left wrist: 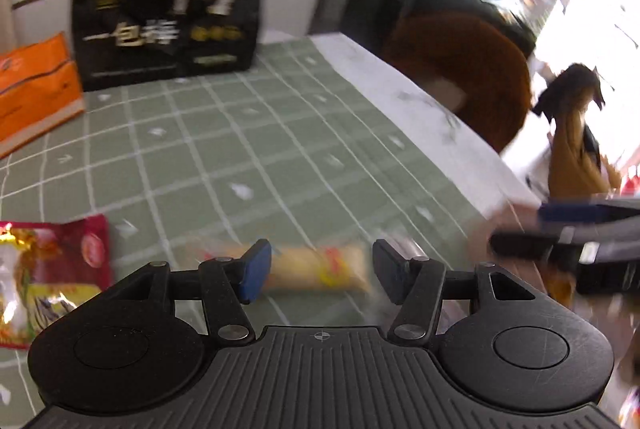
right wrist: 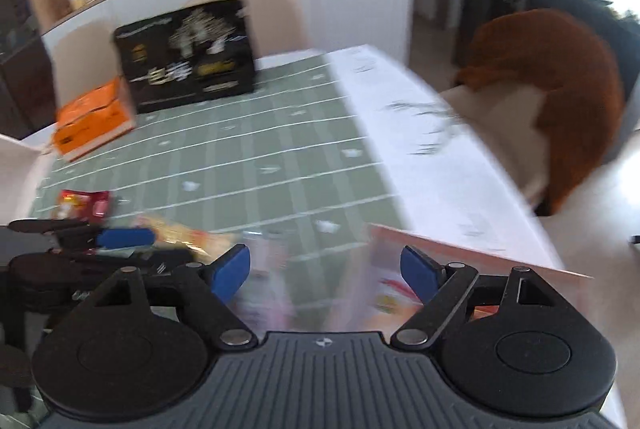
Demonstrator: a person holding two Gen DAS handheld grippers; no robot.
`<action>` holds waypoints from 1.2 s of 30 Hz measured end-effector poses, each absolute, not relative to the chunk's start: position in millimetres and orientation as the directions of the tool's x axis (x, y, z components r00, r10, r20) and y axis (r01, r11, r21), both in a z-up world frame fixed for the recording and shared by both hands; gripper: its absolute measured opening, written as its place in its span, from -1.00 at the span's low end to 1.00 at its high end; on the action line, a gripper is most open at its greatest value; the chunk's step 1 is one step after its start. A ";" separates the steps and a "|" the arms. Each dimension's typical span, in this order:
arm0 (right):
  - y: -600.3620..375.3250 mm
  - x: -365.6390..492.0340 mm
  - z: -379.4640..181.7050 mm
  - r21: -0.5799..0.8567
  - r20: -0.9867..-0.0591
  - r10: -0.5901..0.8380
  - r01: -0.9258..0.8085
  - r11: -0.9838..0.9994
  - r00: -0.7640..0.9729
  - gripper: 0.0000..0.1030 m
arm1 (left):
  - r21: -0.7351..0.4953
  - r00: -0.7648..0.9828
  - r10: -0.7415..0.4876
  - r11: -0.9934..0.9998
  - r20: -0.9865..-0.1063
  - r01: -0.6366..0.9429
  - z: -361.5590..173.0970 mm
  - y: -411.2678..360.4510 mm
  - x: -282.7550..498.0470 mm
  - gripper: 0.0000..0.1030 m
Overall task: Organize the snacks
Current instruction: 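Grasp the clear-wrapped pastry with the right tool while the left tool grasps the yellow bread stick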
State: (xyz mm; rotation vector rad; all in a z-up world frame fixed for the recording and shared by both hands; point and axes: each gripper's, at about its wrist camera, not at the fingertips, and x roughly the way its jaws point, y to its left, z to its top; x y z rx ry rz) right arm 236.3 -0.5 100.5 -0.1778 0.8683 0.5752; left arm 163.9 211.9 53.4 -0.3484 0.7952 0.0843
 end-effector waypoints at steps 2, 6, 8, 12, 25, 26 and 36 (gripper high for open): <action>28.0 242.8 91.2 0.091 -0.785 0.415 -0.576 0.812 0.461 0.61 | -0.286 0.706 -0.051 0.933 -0.706 -0.219 48.5 229.1 171.8 0.20; 69.9 259.3 62.6 0.059 -0.846 0.355 -0.593 0.803 0.397 0.53 | -0.292 0.677 -0.104 0.941 -0.728 -0.170 37.0 243.7 182.7 0.19; 79.9 268.2 48.9 0.067 -0.867 0.339 -0.588 0.806 0.365 0.51 | -0.282 0.641 -0.137 0.951 -0.755 -0.128 26.9 245.2 184.6 0.02; 90.7 271.4 31.2 0.053 -0.897 0.300 -0.597 0.801 0.323 0.30 | -0.307 0.623 -0.210 0.950 -0.754 -0.051 24.7 244.0 165.4 -0.08; 56.5 168.8 33.2 0.148 -0.909 0.351 -0.614 0.775 0.223 -0.20 | -0.374 0.568 -0.254 0.922 -0.783 -0.104 22.3 223.1 87.9 -0.35; 51.8 160.5 33.1 0.163 -0.909 0.357 -0.607 0.778 0.214 -0.20 | -0.365 0.569 -0.240 0.924 -0.786 -0.115 23.4 220.3 87.5 -0.35; -4.9 81.1 42.8 0.197 -0.910 0.360 -0.550 0.812 0.205 -0.22 | -0.288 0.571 -0.160 0.947 -0.805 -0.142 26.2 201.8 116.1 -0.37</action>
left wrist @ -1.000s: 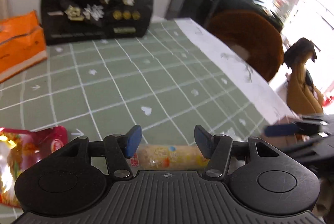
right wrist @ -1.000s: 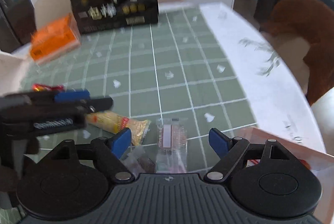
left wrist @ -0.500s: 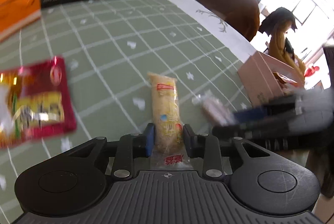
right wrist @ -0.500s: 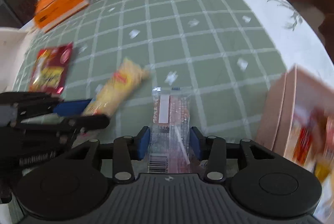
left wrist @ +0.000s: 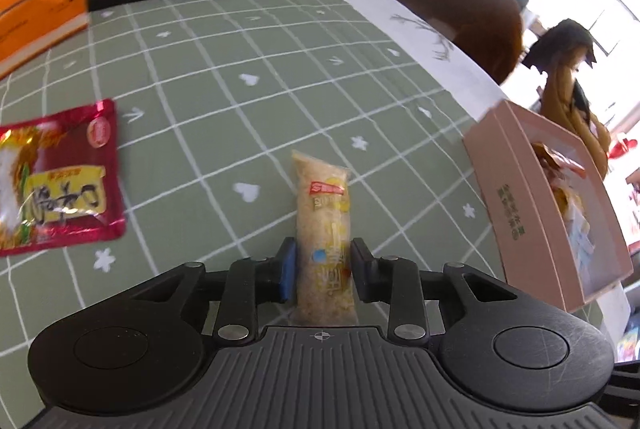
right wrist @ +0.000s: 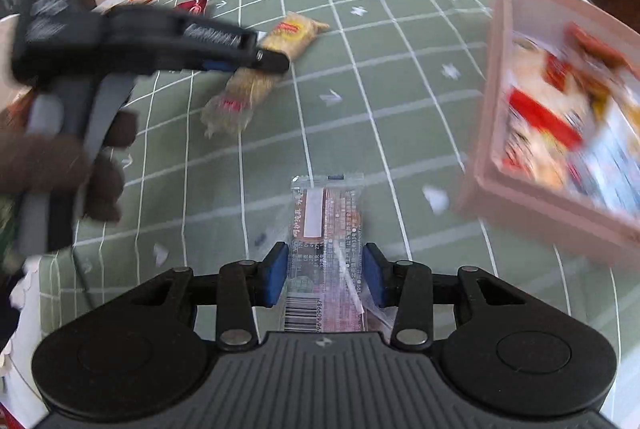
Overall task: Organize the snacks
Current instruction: 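Grasp the clear-wrapped pastry with the right tool while the left tool grasps the yellow bread stick, then lift both held packets and carry them toward the pink box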
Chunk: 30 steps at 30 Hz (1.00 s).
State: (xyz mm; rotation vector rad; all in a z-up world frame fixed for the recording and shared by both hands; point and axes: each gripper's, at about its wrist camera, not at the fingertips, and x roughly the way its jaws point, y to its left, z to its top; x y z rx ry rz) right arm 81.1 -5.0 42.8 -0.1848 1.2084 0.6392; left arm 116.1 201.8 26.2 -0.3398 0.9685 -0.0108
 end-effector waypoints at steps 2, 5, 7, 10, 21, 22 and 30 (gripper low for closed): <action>-18.2 71.5 50.0 0.190 -0.907 0.355 -0.532 0.825 0.227 -0.22 | -0.297 0.565 -0.181 0.947 -0.805 -0.119 26.9 195.2 108.8 -0.38; -39.9 60.1 61.7 0.198 -0.897 0.359 -0.493 0.847 0.257 -0.22 | -0.337 0.541 -0.239 0.937 -0.806 -0.088 26.8 184.6 84.1 -0.38; -51.9 52.9 66.2 0.195 -0.895 0.353 -0.472 0.860 0.273 -0.22 | -0.337 0.522 -0.255 0.939 -0.814 -0.067 26.2 174.7 62.5 -0.38; -58.7 41.3 64.4 0.141 -0.902 0.308 -0.467 0.873 0.304 -0.22 | -0.336 0.501 -0.264 0.940 -0.824 -0.056 27.7 160.4 29.5 -0.39; -52.4 5.7 34.4 0.023 -0.939 0.187 -0.489 0.872 0.288 0.12 | -0.323 0.470 -0.264 0.945 -0.843 -0.049 30.8 139.6 -19.3 -0.38; -51.2 6.0 33.3 0.006 -0.936 0.175 -0.484 0.875 0.307 0.20 | -0.319 0.467 -0.263 0.947 -0.844 -0.044 31.2 138.9 -18.4 -0.38; -69.3 1.8 32.4 0.039 -0.917 0.198 -0.417 0.908 0.346 0.26 | -0.308 0.478 -0.258 0.951 -0.840 -0.028 30.5 130.0 -14.7 -0.37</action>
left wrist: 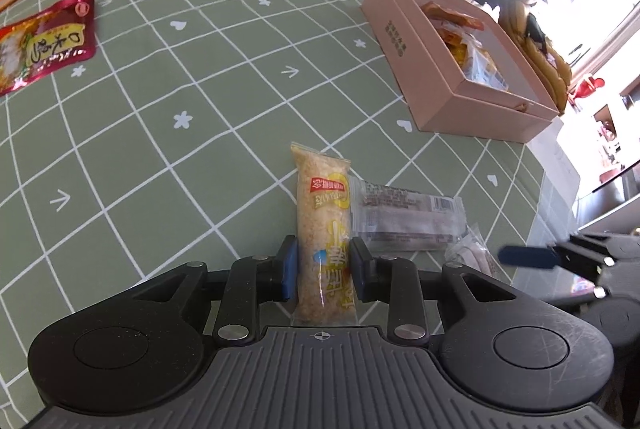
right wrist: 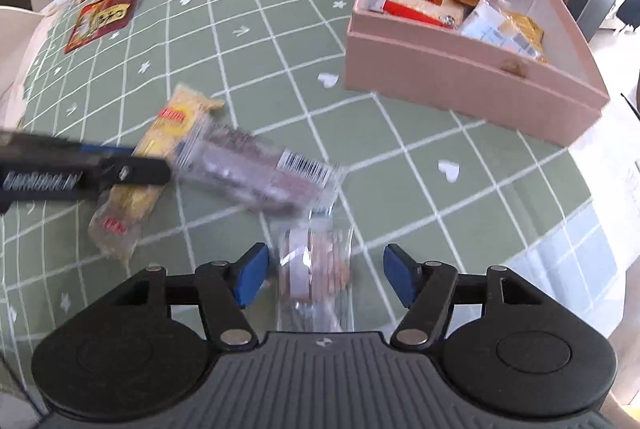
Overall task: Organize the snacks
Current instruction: 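Lift both held packets and carry them toward the pink box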
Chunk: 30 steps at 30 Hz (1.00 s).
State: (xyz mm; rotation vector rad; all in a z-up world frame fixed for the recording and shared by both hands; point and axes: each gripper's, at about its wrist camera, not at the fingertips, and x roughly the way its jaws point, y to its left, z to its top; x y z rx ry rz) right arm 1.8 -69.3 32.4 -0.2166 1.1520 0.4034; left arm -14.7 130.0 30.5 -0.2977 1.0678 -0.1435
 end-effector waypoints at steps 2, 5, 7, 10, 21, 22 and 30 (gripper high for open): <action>-74.3 -7.2 33.2 0.017 -0.911 0.191 -0.428 0.904 0.366 0.12 | -0.297 0.499 -0.249 0.955 -0.830 -0.018 29.7 126.4 -17.5 -0.37; -78.6 -16.9 36.4 0.017 -0.904 0.194 -0.420 0.908 0.381 -0.25 | -0.277 0.517 -0.235 0.961 -0.823 -0.004 29.3 121.1 -21.1 -0.37; -82.6 -18.4 38.1 0.030 -0.905 0.197 -0.405 0.914 0.378 -0.25 | -0.287 0.517 -0.244 0.958 -0.820 -0.002 28.8 120.0 -23.2 -0.37; -87.0 -21.3 37.3 0.019 -0.904 0.185 -0.396 0.918 0.385 -0.25 | -0.286 0.519 -0.237 0.958 -0.821 -0.016 29.3 116.0 -32.5 -0.37; -106.4 -26.7 36.4 0.009 -0.907 0.144 -0.322 0.947 0.397 -0.27 | -0.298 0.515 -0.258 0.955 -0.817 0.006 30.2 90.7 -83.1 -0.38; -107.3 -27.8 36.5 0.003 -0.907 0.138 -0.320 0.947 0.398 -0.27 | -0.301 0.510 -0.267 0.954 -0.817 0.018 30.4 86.4 -86.9 -0.38; -137.4 -30.8 49.9 0.058 -0.895 0.158 -0.242 0.969 0.417 -0.29 | -0.343 0.507 -0.346 0.934 -0.790 0.102 37.1 53.1 -107.3 -0.39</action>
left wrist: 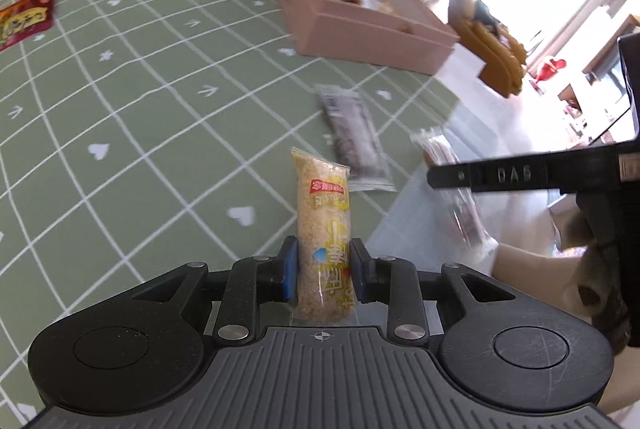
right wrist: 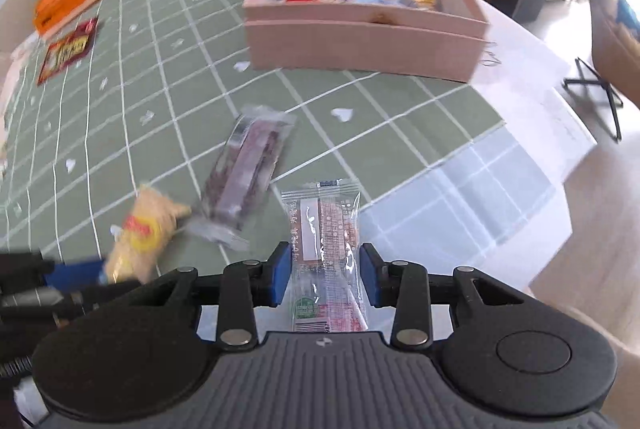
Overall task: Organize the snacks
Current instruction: 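Lift both held packets and carry them toward the pink box, then lower both packets into the pink box and open both tools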
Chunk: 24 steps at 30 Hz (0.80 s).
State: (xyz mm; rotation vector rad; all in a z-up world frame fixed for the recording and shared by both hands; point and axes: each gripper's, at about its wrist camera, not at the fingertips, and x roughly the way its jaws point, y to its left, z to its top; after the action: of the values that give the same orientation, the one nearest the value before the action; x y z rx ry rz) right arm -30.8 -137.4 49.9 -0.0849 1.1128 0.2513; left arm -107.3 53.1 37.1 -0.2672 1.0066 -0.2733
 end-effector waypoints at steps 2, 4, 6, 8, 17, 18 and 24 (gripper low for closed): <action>-146.7 -32.1 56.9 0.083 -0.883 0.176 -0.224 0.971 0.435 -0.29 | -0.354 0.511 -0.358 0.929 -0.781 0.110 42.1 50.3 -104.0 -0.39; -155.8 -34.1 65.6 0.098 -0.871 0.179 -0.195 0.976 0.458 -0.29 | -0.376 0.517 -0.380 0.919 -0.767 0.116 48.8 47.4 -95.5 -0.39; -166.7 -35.6 76.8 0.123 -0.855 0.196 -0.180 0.976 0.481 -0.29 | -0.390 0.529 -0.397 0.911 -0.750 0.131 56.6 42.2 -84.9 -0.39; -175.8 -34.0 88.1 0.118 -0.840 0.187 -0.166 0.979 0.510 -0.29 | -0.412 0.545 -0.420 0.900 -0.725 0.145 67.8 37.8 -70.8 -0.39; -217.8 1.7 186.3 0.095 -0.681 0.172 -0.148 0.984 0.712 -0.30 | -0.394 0.730 -0.466 0.873 -0.500 0.288 175.3 27.2 29.0 -0.39; -221.5 9.8 196.7 0.091 -0.655 0.173 -0.151 0.984 0.736 -0.30 | -0.392 0.738 -0.467 0.872 -0.487 0.293 181.3 25.5 39.3 -0.39; -234.2 63.8 200.1 0.144 -0.594 0.218 -0.163 0.976 0.775 -0.29 | -0.382 0.718 -0.440 0.887 -0.539 0.257 159.0 2.6 104.1 -0.38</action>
State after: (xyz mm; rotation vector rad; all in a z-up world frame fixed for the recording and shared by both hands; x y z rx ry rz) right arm 63.8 -234.2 200.1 0.0863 0.6531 0.2065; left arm 104.1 2.6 159.0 -0.2911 0.6659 -0.3919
